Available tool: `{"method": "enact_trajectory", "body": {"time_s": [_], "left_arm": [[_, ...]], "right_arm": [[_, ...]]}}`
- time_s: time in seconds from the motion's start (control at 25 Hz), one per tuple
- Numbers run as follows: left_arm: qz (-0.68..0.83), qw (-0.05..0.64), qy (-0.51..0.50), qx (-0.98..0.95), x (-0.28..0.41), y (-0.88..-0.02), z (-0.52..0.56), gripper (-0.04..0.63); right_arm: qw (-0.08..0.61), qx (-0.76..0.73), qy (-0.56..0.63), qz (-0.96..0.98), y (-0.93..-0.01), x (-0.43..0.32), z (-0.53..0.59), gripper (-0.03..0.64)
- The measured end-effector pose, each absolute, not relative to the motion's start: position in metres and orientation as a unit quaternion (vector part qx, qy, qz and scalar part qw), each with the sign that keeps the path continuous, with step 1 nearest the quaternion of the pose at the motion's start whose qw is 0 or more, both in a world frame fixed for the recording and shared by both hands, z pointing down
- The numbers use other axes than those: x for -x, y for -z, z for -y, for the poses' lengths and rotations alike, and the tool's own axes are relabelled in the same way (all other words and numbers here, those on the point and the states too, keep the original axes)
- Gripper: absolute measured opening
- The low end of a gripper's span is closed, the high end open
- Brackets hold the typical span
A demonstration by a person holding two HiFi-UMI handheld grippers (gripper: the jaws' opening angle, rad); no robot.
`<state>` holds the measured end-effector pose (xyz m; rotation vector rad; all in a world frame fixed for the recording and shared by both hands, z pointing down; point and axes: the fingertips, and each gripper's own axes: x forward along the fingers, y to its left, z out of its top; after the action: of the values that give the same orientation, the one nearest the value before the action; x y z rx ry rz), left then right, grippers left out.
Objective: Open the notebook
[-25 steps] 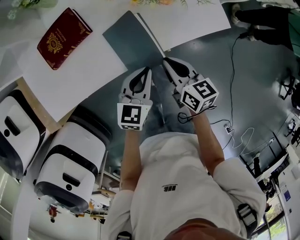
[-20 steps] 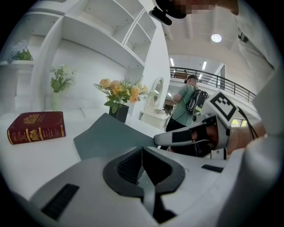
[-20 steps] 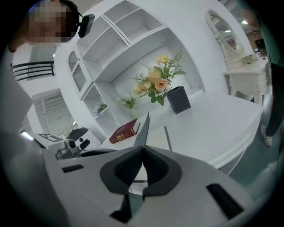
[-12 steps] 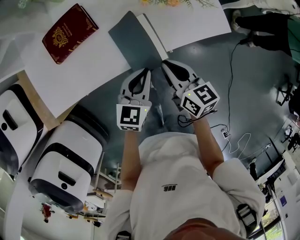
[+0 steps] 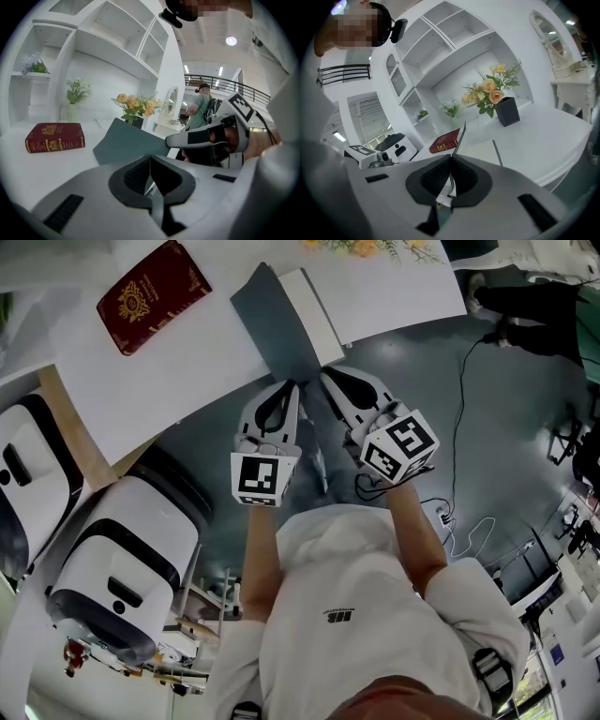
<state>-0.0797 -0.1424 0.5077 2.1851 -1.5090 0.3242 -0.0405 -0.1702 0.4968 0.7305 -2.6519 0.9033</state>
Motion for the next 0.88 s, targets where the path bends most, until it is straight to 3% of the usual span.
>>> {"method": "enact_trajectory", "body": {"time_s": [0.88], "left_arm": [[0.591,0.223,-0.104,-0.768,0.119,-0.489,0.110,0.000]], "right_arm": [[0.125,-0.179,-0.280,0.935,-0.469,0.095,0.133,0.002]]}}
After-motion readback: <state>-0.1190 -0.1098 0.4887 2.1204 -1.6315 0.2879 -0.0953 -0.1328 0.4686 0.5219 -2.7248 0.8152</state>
